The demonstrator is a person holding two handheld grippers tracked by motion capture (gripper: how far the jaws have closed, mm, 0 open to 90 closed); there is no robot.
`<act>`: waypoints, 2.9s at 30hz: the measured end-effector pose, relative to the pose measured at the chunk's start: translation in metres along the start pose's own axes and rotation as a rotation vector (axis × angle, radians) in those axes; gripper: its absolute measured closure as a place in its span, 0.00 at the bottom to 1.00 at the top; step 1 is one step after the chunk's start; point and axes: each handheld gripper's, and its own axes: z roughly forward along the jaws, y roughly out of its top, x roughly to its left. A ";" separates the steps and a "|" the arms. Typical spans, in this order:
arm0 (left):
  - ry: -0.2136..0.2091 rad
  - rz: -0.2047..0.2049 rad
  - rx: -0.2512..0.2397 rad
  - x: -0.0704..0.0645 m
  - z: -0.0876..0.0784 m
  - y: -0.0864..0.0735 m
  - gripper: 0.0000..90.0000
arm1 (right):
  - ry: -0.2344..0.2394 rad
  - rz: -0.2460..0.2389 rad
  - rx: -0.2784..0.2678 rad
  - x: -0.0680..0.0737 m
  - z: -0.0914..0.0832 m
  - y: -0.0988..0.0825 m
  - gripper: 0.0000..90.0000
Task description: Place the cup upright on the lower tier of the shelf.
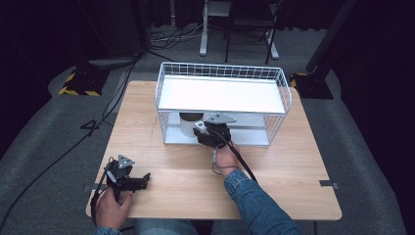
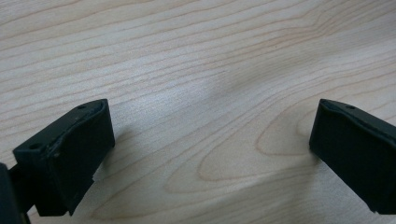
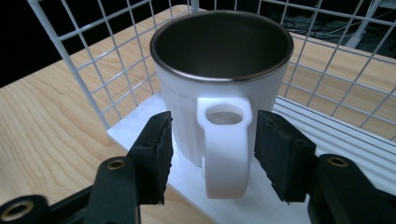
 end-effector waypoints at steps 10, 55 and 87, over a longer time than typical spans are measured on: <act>0.000 0.000 0.000 0.000 0.000 0.000 0.00 | 0.042 -0.010 -0.031 0.001 -0.034 0.001 0.47; 0.000 -0.001 0.000 0.000 0.000 0.000 0.00 | -0.049 -0.015 0.120 -0.078 -0.177 -0.095 0.17; 0.000 -0.002 0.000 0.000 0.000 0.000 0.00 | -0.142 0.042 0.248 -0.095 -0.161 -0.163 0.09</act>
